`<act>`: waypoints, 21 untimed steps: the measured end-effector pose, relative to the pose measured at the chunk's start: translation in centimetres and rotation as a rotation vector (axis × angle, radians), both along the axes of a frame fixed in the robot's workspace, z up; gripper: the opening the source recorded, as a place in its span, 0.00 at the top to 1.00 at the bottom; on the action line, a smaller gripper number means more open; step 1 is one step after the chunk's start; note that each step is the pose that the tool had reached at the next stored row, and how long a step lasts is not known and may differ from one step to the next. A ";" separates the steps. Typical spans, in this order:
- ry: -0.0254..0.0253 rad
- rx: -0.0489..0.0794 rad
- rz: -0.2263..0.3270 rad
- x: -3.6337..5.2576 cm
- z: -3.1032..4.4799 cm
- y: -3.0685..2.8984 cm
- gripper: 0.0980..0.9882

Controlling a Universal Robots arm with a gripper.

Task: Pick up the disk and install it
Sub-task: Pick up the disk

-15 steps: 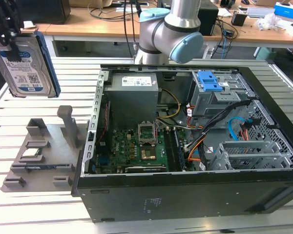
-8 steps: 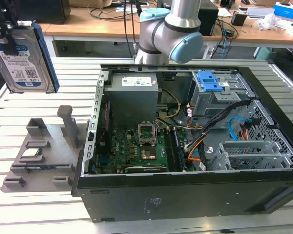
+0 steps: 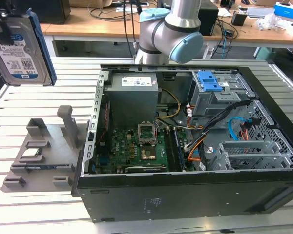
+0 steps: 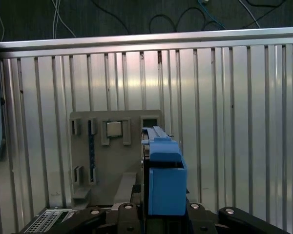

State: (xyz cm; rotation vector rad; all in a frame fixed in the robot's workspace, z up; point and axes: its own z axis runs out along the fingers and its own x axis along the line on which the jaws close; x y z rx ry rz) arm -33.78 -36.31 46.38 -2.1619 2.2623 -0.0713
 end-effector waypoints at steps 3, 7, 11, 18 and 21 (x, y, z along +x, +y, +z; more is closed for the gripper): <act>0.0000 0.000 0.000 0.00 0.73 0.01 0.71; -0.0001 0.000 0.000 0.00 1.82 0.01 0.71; 0.0001 0.000 0.000 0.01 3.14 0.02 0.71; -0.0001 0.000 0.000 0.02 4.01 0.03 0.71; -0.0001 0.000 0.000 0.74 4.01 0.02 0.71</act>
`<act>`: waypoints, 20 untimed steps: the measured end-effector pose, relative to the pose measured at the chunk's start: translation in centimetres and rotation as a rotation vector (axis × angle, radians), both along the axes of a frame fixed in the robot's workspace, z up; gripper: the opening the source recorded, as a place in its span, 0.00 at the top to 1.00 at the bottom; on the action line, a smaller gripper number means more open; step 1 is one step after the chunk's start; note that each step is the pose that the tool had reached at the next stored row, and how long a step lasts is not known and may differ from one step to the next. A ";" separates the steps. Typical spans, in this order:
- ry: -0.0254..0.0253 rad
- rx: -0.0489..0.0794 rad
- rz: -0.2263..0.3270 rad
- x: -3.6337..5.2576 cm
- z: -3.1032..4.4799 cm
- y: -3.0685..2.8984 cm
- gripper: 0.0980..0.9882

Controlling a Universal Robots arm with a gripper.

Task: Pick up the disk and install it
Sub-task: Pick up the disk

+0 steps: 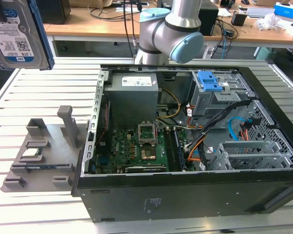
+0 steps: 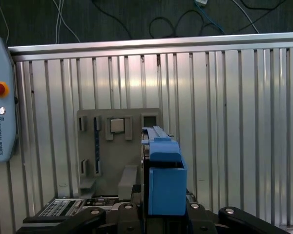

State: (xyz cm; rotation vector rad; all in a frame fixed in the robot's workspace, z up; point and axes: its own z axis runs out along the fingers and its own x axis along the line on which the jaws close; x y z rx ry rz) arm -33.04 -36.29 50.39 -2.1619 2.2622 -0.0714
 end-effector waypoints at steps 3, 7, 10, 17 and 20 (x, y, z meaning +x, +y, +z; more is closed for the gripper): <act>0.0001 0.000 0.000 1.07 0.00 0.00 0.71; 0.0002 0.000 0.000 2.64 0.01 0.00 0.71; 0.0000 0.000 0.000 4.12 0.00 0.00 0.71; 0.0001 0.000 0.000 7.51 0.01 0.00 0.71; 0.0001 0.000 0.000 8.54 0.00 0.00 0.71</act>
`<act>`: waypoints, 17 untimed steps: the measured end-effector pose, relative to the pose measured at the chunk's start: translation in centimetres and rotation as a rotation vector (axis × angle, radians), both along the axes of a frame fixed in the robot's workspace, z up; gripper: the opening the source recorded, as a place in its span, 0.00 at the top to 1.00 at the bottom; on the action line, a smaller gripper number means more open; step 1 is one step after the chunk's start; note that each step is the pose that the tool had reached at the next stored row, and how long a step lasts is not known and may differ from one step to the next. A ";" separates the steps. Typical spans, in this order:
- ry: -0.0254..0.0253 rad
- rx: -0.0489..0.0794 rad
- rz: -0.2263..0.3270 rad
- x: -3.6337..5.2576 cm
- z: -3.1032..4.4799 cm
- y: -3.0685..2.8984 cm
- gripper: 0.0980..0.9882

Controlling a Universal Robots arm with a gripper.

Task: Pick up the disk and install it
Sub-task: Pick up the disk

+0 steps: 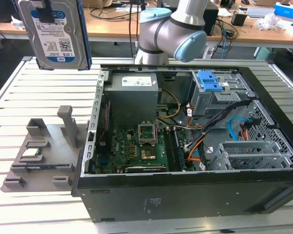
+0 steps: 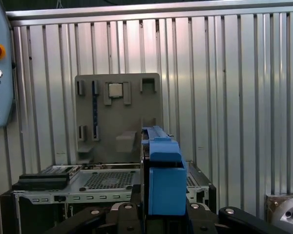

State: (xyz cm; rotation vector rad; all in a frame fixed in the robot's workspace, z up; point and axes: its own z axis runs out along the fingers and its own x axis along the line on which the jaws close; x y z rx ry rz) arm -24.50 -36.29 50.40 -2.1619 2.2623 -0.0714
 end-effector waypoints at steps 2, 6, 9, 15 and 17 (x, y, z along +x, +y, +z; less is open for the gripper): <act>-0.0001 0.000 0.000 0.65 0.00 0.00 0.71; -0.0001 0.000 0.000 2.77 0.00 0.00 0.71; 0.0000 0.000 0.000 4.06 0.00 0.00 0.71; 0.0000 0.000 0.000 7.26 0.00 0.00 0.71; 0.0000 0.000 0.000 8.35 0.00 0.00 0.71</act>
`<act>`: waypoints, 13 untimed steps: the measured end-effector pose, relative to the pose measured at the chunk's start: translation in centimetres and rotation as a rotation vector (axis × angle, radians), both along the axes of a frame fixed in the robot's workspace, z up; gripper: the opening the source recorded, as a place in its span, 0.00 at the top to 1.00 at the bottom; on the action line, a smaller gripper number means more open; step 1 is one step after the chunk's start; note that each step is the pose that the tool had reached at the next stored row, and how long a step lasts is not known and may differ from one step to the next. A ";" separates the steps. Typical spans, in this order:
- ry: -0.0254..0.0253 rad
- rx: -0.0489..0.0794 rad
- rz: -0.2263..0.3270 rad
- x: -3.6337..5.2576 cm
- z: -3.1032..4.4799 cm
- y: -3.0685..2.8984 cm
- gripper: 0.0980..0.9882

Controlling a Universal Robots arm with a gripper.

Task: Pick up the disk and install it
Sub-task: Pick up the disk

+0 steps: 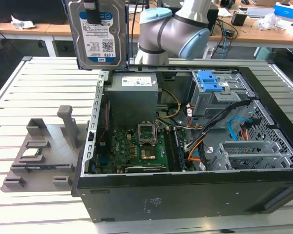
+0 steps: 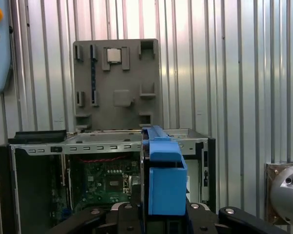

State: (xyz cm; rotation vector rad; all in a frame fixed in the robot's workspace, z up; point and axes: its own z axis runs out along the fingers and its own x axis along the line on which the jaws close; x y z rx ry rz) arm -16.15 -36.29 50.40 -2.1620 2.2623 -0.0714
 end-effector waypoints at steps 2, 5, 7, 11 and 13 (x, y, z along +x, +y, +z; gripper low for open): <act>0.0000 0.000 0.000 0.99 0.00 0.00 0.71; 0.0000 0.000 0.000 2.47 0.00 0.00 0.71; 0.0000 0.000 0.000 3.42 0.00 0.00 0.71; 0.0000 0.000 0.000 4.99 0.00 0.00 0.71; 0.0000 0.000 0.000 6.20 0.00 0.00 0.71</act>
